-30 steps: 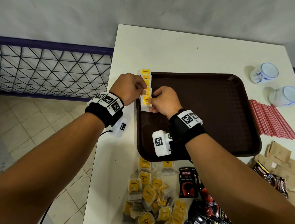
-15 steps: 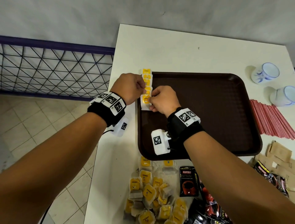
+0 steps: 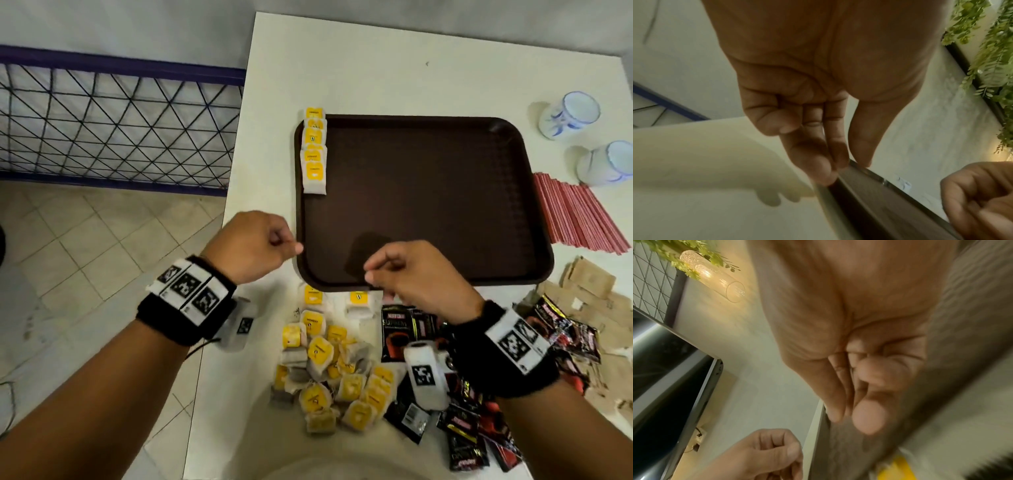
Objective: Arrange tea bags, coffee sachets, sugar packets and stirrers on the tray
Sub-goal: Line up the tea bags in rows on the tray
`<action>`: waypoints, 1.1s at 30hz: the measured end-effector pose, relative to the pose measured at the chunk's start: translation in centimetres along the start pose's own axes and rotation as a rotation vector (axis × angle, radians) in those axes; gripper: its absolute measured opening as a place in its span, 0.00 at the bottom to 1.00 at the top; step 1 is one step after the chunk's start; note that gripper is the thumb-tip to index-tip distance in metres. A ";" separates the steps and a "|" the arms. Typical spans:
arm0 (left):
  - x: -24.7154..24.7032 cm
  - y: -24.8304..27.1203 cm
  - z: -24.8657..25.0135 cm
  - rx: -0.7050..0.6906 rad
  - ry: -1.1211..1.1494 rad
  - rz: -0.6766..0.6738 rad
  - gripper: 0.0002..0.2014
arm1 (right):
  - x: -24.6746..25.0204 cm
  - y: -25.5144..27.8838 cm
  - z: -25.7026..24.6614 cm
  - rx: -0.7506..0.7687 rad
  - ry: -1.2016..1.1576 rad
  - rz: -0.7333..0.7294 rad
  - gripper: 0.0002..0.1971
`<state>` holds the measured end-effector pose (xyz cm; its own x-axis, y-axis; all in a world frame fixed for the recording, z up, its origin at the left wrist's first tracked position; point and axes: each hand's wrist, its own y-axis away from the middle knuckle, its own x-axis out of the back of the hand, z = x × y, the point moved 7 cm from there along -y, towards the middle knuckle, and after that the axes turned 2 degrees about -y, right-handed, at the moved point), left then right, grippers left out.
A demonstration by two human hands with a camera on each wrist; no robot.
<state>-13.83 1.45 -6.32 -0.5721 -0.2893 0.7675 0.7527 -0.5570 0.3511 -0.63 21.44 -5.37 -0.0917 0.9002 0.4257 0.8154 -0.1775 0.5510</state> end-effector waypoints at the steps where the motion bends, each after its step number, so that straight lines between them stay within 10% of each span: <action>1: -1.1 0.9 -0.4 0.015 0.009 -0.036 0.10 | -0.8 1.0 0.7 0.004 0.022 -0.062 0.02; 10: -4.6 3.6 -0.3 0.139 0.087 -0.026 0.15 | -4.9 5.0 4.0 0.031 0.253 -0.292 0.12; 33: -6.4 6.1 0.9 0.291 0.042 0.035 0.19 | -4.9 6.9 3.4 0.219 0.567 -0.093 0.09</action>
<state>-5.28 0.62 -8.55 -0.5526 -0.3400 0.7609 0.8305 -0.3011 0.4686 7.42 17.13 -6.07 -0.4087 0.5454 0.7318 0.8824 0.0313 0.4695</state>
